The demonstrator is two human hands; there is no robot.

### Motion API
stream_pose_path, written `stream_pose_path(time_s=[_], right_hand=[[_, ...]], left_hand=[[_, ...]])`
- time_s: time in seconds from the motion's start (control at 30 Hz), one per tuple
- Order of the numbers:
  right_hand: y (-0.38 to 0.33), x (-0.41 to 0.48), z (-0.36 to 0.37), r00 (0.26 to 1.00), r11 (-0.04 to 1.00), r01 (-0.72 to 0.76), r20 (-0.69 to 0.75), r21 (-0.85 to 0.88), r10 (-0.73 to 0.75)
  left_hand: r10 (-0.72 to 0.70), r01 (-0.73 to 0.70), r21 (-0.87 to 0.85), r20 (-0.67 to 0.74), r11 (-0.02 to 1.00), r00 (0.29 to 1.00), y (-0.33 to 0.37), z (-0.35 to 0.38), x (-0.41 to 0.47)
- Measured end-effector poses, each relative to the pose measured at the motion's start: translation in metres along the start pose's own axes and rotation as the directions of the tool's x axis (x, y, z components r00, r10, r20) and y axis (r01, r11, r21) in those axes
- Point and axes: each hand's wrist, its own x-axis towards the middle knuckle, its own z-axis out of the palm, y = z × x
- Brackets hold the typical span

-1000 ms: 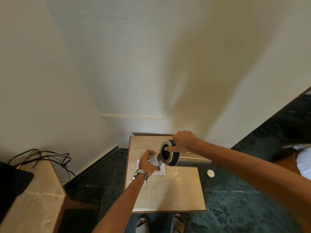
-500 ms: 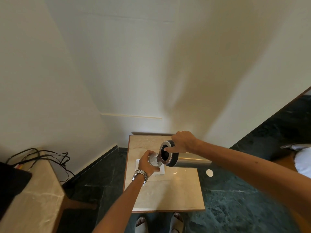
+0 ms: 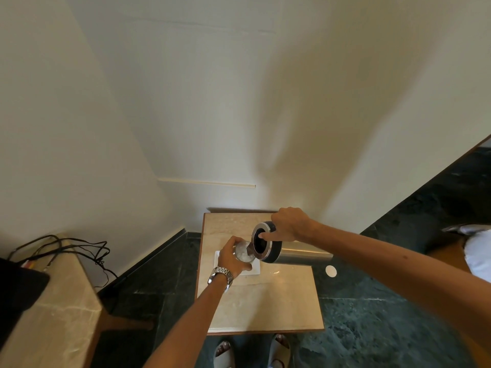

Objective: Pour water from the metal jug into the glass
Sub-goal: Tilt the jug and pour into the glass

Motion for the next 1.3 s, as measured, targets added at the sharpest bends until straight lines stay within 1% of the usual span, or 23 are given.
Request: stream_pose_path(time_s=[0.5,0.67,0.77,0.87,0.97,1.03,1.17,1.3], right_hand=[[0.005,-0.003,-0.007,1.0,1.0,-0.003,0.015,0.003,0.003],[0.016,-0.013,-0.012,0.999,0.995,-0.035,0.023,0.094,0.033],[0.026,-0.019,-0.008,0.996,0.983,-0.085,0.043,0.163,0.079],[0.036,-0.027,0.001,0.992,0.947,-0.126,0.027,0.297,0.124],[0.051,-0.037,0.025,0.98,0.837,-0.187,0.036,0.514,0.197],[0.058,-0.042,0.043,0.952,0.728,-0.253,0.03,0.637,0.305],[0.065,-0.04,0.09,0.831,0.494,-0.394,0.071,0.775,0.551],[0.069,-0.024,0.153,0.704,0.312,-0.41,0.08,0.857,0.706]], left_hand=[[0.01,-0.01,0.007,0.008,1.0,1.0,0.003,0.005,0.004],[0.024,-0.024,-0.005,0.006,1.0,1.0,0.006,0.005,0.007],[0.01,-0.01,0.0,-0.01,1.0,1.0,0.007,0.001,0.01],[0.023,-0.023,0.033,-0.013,0.999,1.0,0.004,-0.001,0.014],[0.004,-0.003,0.078,-0.012,0.997,1.0,0.0,-0.002,0.021],[-0.006,0.008,0.101,-0.018,0.995,1.0,-0.005,-0.002,0.027],[-0.057,0.062,0.12,-0.047,0.991,0.997,-0.027,0.007,0.048],[-0.086,0.1,0.126,-0.114,0.987,0.99,-0.057,0.029,0.084]])
